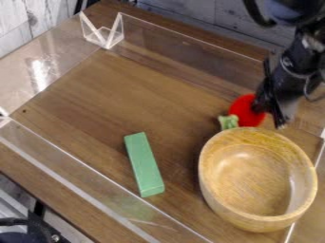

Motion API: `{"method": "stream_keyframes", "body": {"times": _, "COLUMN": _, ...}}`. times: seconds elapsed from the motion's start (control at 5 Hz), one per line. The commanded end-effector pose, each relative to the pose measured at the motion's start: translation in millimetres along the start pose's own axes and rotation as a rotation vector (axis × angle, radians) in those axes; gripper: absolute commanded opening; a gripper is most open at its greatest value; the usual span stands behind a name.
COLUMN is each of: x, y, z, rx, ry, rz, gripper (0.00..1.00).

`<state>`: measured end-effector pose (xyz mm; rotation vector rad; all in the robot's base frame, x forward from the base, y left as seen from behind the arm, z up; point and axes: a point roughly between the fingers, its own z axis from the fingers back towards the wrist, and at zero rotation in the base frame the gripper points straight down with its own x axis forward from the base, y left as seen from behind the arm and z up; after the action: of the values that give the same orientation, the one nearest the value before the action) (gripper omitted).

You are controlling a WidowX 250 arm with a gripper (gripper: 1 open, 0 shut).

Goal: Move the red object to the left side of the table

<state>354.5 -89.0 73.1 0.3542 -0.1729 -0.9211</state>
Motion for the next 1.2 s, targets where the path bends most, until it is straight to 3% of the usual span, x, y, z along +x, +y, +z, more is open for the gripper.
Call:
{"method": "stream_keyframes", "body": {"times": 0.0, "x": -14.2, "y": 29, "z": 35.4, "rx": 0.063, "ry": -0.062, "rz": 0.033, "gripper": 0.00}}
{"method": "stream_keyframes", "body": {"times": 0.2, "x": -41.3, "y": 37, "z": 36.8, "rx": 0.067, "ry": -0.087, "rz": 0.027, "gripper": 0.00}}
{"method": "stream_keyframes", "body": {"times": 0.4, "x": -58.4, "y": 39, "z": 33.9, "rx": 0.063, "ry": -0.124, "rz": 0.003, "gripper": 0.00}}
{"method": "stream_keyframes", "body": {"times": 0.6, "x": -67.6, "y": 41, "z": 31.1, "rx": 0.076, "ry": -0.117, "rz": 0.023, "gripper": 0.00}}
{"method": "stream_keyframes", "body": {"times": 1.0, "x": -85.1, "y": 67, "z": 45.9, "rx": 0.106, "ry": -0.019, "rz": 0.219, "gripper": 0.00}}
